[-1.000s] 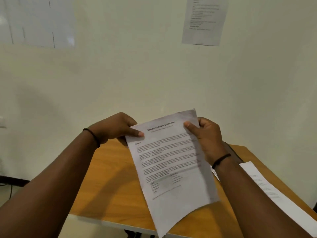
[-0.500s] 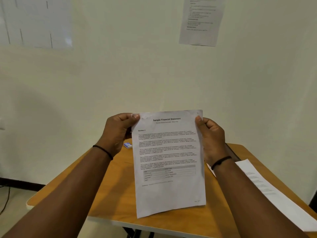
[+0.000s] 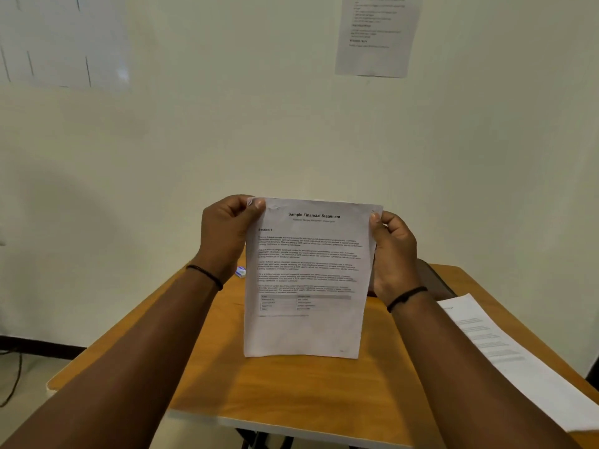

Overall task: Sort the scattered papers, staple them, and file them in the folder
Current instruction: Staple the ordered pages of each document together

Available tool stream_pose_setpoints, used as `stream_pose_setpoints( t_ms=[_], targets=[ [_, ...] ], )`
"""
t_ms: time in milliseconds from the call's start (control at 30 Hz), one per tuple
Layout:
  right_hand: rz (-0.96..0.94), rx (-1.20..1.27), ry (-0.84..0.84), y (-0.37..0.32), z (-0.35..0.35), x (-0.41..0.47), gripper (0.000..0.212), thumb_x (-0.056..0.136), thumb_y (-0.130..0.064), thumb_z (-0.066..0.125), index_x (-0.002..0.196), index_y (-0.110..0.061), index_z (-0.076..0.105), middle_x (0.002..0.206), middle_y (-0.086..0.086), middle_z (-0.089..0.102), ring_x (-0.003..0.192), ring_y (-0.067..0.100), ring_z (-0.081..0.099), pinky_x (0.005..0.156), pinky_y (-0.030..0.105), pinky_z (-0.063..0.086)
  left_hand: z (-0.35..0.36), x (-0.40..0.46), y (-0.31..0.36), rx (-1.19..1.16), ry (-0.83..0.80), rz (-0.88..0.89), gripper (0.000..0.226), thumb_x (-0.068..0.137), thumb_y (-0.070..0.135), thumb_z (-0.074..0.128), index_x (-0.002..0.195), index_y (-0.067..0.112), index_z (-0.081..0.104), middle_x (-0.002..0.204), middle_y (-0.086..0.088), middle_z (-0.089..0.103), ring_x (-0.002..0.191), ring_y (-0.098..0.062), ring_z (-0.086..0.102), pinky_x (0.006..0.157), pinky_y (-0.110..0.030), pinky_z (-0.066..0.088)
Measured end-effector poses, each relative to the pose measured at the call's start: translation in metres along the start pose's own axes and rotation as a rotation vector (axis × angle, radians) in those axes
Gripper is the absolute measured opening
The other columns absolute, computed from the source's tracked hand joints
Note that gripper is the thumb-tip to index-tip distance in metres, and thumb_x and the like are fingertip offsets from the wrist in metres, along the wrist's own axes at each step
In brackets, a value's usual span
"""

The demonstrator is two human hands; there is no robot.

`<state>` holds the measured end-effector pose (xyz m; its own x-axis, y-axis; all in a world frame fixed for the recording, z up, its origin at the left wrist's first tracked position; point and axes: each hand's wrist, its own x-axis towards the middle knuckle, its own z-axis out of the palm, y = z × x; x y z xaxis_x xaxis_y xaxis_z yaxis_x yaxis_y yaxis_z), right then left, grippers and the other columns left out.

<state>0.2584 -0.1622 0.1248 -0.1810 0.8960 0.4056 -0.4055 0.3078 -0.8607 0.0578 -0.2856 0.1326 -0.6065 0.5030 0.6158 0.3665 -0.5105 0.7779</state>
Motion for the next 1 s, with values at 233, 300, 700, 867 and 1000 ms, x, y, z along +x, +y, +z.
stream_pose_setpoints(
  t_ms=[233,300,700,867,1000],
  targets=[
    [-0.085,-0.082,0.059,0.008,0.008,-0.004,0.015,0.103,-0.021,0.052,0.093,-0.02,0.063,0.091,0.003,0.066,0.082,0.018,0.062,0.079,0.043,0.056,0.016,-0.016,-0.015,-0.027,0.151,0.02,0.015,0.1,0.016,0.057,0.089,0.006,0.061,0.082,0.004,0.059,0.074,-0.005,0.051,0.068,-0.019,0.048],
    [-0.102,-0.08,0.078,0.006,0.008,-0.003,0.012,0.103,-0.022,0.051,0.098,-0.018,0.062,0.09,-0.001,0.066,0.081,0.015,0.063,0.076,0.038,0.056,0.018,-0.015,-0.014,-0.055,0.157,0.02,0.014,0.1,0.014,0.058,0.09,0.006,0.064,0.082,0.005,0.062,0.074,-0.003,0.054,0.069,-0.019,0.05],
    [-0.098,-0.126,0.105,-0.014,0.011,0.014,0.009,0.096,-0.021,0.064,0.094,-0.016,0.071,0.098,0.003,0.073,0.095,0.021,0.069,0.091,0.044,0.057,0.003,0.004,0.005,-0.063,0.096,-0.032,0.021,0.094,0.014,0.066,0.076,0.016,0.076,0.083,-0.009,0.07,0.078,-0.019,0.062,0.077,-0.034,0.056],
    [0.077,-0.16,0.001,0.009,0.011,0.021,0.013,0.095,-0.018,0.065,0.083,-0.015,0.069,0.085,0.005,0.069,0.081,0.022,0.063,0.082,0.041,0.057,-0.014,0.007,-0.019,-0.097,0.077,-0.304,0.019,0.094,0.014,0.067,0.078,0.003,0.071,0.083,-0.017,0.069,0.075,-0.028,0.066,0.073,-0.041,0.058],
    [0.366,-0.283,-0.09,0.067,-0.002,-0.002,0.018,0.099,-0.018,0.059,0.084,-0.01,0.065,0.088,0.015,0.068,0.077,0.025,0.062,0.065,0.033,0.052,-0.03,-0.03,-0.076,0.04,0.075,-0.504,0.024,0.092,0.014,0.068,0.073,0.002,0.06,0.075,-0.015,0.064,0.072,-0.027,0.058,0.067,-0.037,0.048]
  ],
)
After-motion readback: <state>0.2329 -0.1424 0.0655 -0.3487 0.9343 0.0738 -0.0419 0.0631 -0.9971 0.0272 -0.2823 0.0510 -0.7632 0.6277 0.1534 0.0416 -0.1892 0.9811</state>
